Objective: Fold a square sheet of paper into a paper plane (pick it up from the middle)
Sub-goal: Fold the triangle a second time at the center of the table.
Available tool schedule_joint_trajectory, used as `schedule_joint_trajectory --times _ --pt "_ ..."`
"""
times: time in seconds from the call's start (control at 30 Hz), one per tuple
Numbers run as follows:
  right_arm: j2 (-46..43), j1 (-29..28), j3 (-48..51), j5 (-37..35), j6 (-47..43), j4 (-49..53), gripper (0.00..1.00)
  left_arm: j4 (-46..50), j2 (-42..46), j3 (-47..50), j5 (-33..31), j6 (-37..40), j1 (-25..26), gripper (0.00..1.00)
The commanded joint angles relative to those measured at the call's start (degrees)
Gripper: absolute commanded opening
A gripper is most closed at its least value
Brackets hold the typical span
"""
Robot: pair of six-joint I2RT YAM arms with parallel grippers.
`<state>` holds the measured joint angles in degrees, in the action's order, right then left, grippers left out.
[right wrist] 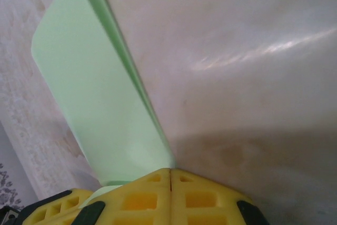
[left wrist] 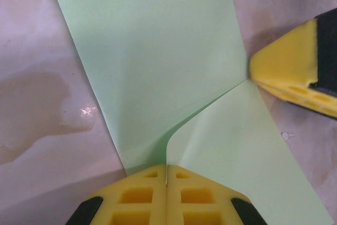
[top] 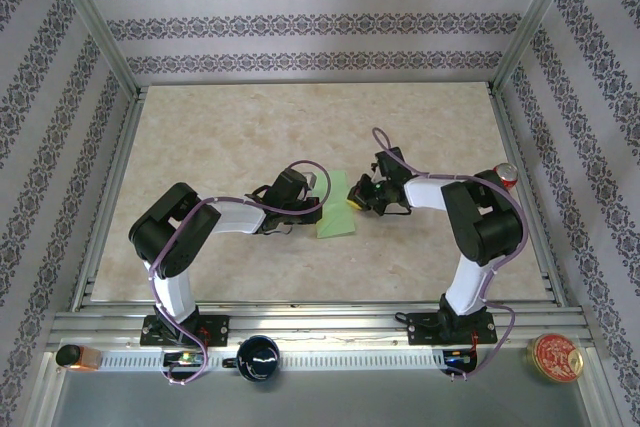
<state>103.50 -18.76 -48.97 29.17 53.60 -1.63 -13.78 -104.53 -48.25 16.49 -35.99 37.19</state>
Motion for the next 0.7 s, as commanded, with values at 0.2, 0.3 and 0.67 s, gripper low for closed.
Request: schedule_joint_trajectory --times 0.2,0.3,0.67 --pt "-7.7 -0.5 2.3 -3.4 -1.9 1.7 0.00 4.0 -1.3 0.7 0.3 1.3 0.6 0.00" --pt "-6.5 -1.2 3.3 1.0 0.3 -1.8 0.00 3.9 -1.4 0.6 0.2 1.3 0.6 0.00" --pt "-2.0 -6.8 0.4 2.3 -0.1 -0.7 0.00 4.2 -1.6 0.0 0.5 1.5 0.6 0.00"
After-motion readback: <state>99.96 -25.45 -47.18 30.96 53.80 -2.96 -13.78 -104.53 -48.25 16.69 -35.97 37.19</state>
